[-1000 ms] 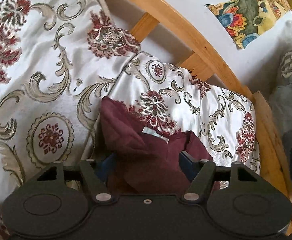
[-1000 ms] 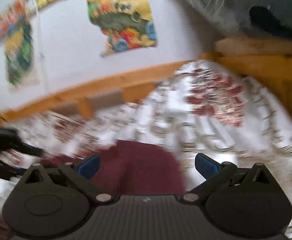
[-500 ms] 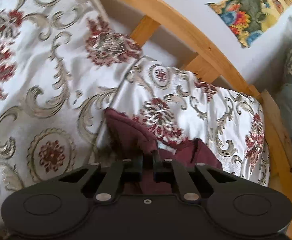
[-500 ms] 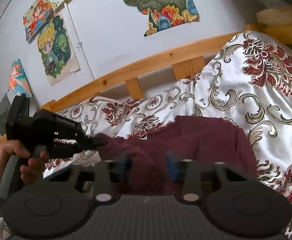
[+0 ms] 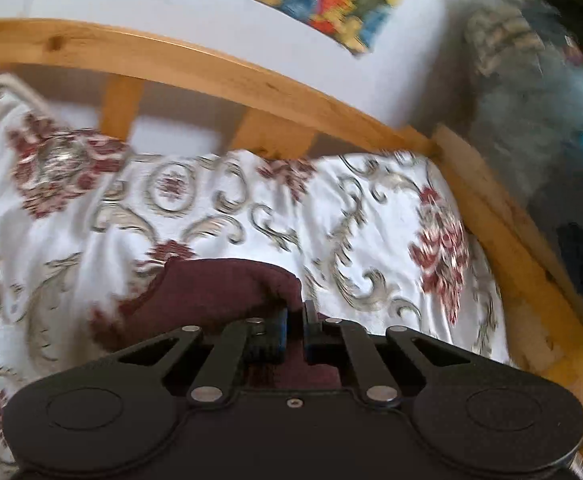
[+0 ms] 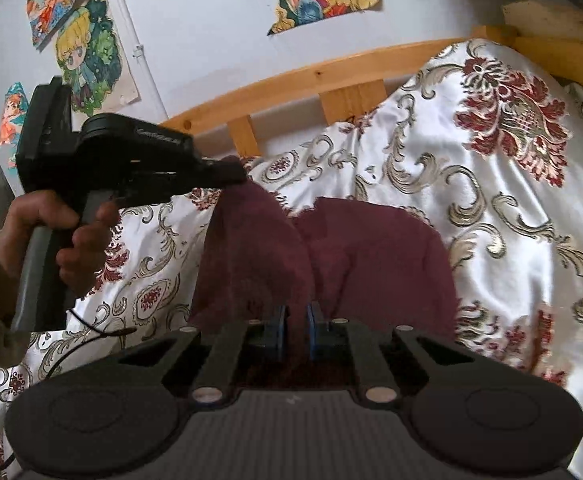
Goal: Fold small clothes
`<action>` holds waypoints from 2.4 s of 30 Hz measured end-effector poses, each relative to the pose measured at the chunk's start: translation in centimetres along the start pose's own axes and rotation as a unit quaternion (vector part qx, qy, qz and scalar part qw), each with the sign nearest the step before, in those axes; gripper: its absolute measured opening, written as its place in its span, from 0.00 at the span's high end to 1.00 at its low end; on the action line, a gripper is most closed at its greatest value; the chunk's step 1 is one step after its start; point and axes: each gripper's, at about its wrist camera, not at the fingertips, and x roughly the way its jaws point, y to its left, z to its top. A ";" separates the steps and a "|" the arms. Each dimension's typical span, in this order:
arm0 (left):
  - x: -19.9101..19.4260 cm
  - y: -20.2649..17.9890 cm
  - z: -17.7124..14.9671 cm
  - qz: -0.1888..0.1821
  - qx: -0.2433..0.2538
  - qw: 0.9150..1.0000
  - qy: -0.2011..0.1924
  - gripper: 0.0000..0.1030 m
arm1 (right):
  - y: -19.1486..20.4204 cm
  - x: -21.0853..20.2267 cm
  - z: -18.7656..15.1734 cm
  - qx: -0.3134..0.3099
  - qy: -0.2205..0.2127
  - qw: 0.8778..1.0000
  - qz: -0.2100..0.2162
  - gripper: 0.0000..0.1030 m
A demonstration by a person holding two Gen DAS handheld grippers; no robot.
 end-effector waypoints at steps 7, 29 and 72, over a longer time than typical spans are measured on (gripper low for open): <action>3.0 0.0 -1.5 -0.022 -0.024 0.998 0.047 0.91 | -1.4 -0.4 0.2 -0.013 0.008 1.000 -0.015 0.85; -6.2 1.4 -5.2 -0.007 0.045 0.999 0.009 0.01 | -4.9 1.0 0.3 0.064 -0.060 0.996 -0.003 0.11; -9.7 -2.9 -15.7 -0.023 0.260 0.962 0.080 0.04 | -5.6 8.2 1.1 0.136 -0.044 0.989 0.040 0.88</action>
